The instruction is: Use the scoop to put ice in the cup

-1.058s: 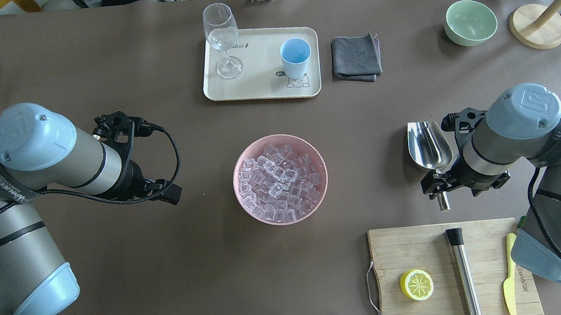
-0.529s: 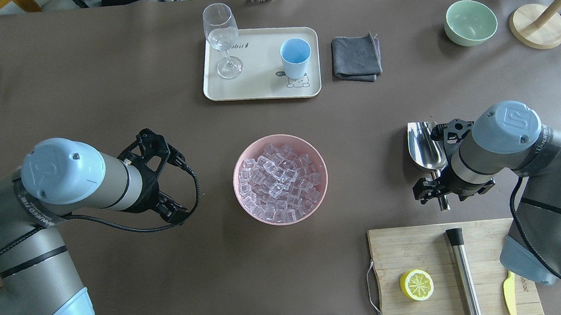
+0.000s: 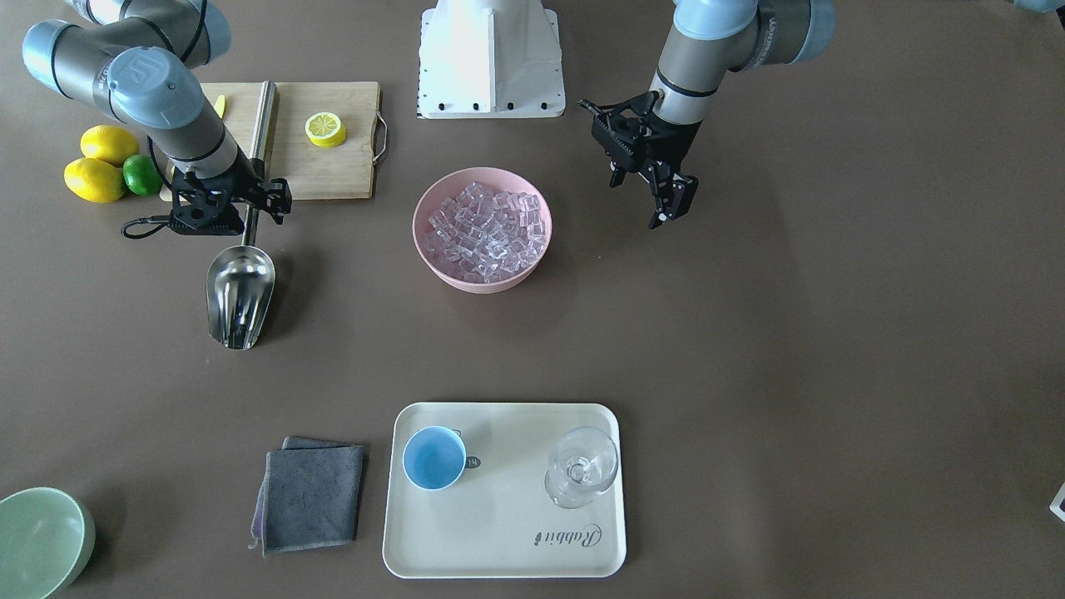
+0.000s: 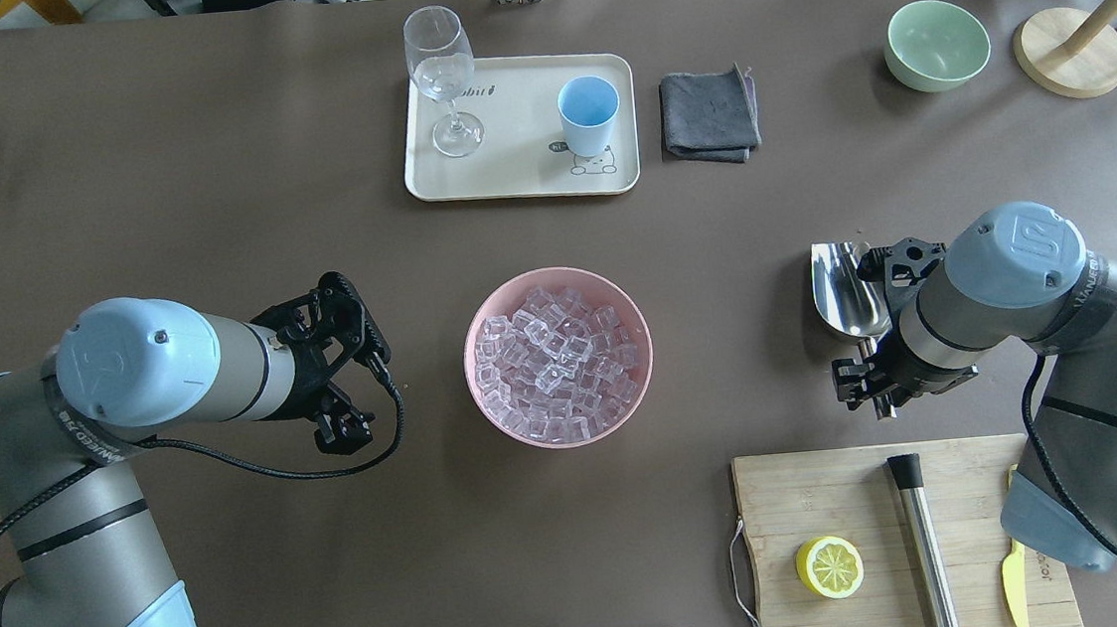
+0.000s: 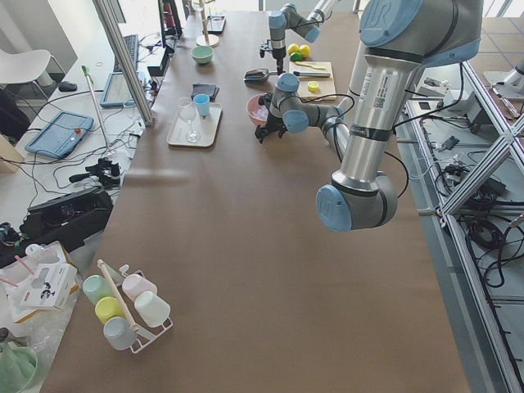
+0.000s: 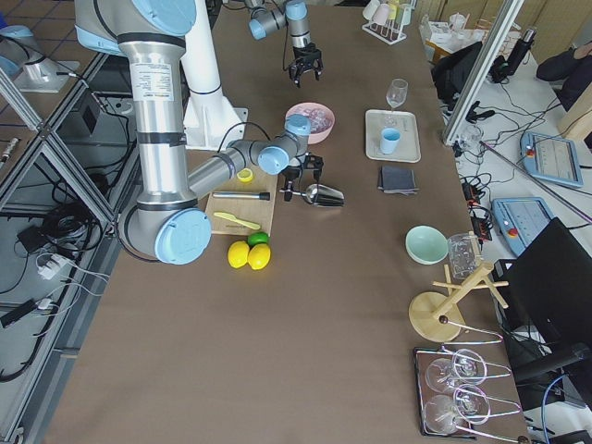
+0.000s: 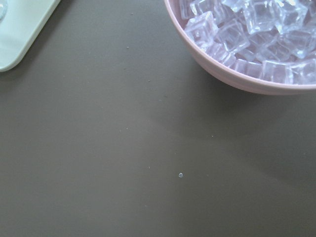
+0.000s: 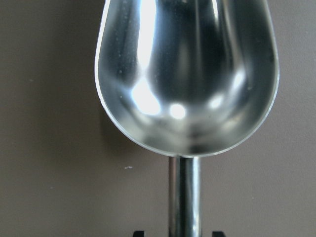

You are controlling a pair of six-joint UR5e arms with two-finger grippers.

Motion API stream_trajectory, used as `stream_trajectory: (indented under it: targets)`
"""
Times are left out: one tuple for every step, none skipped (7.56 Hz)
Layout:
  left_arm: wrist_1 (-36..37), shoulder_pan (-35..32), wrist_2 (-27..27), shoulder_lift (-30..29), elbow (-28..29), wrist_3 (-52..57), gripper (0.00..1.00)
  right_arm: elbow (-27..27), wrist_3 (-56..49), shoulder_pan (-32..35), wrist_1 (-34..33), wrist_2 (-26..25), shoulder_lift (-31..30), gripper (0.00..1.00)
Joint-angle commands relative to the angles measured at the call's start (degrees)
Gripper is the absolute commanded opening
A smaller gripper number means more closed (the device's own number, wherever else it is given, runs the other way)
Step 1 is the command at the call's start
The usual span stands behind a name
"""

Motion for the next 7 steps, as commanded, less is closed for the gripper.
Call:
stream_trajectory:
  targets:
    - [-4.6, 1.7, 3.5, 0.9, 0.5, 1.6, 0.98, 1.2, 0.1, 0.0, 0.0, 0.7, -0.8, 0.0]
    - [-6.3, 1.8, 3.3, 2.6, 0.5, 1.4, 0.98, 1.1, 0.1, 0.0, 0.0, 0.7, -0.9, 0.0]
    - [-10.1, 1.8, 3.0, 3.4, 0.6, 1.7, 0.98, 1.1, 0.1, 0.0, 0.0, 0.7, -1.0, 0.0]
    - [-11.3, 1.7, 2.1, 3.7, 0.9, 1.8, 0.98, 2.2, 0.0, 0.0, -0.2, 1.0, -1.1, 0.0]
    - [-15.0, 1.8, 2.0, 3.9, 1.9, 1.8, 0.98, 4.2, -0.2, 0.2, -0.7, 0.9, -1.5, 0.0]
    - [-20.8, 1.8, 2.1, 4.8, 3.6, 1.7, 0.98, 6.3, -1.4, 0.8, -0.8, 1.1, -2.5, 0.0]
    - [-25.2, 1.8, 2.1, 5.8, 4.5, 1.4, 0.98, 8.5, -3.3, 3.0, -2.0, 1.4, -2.8, 0.0]
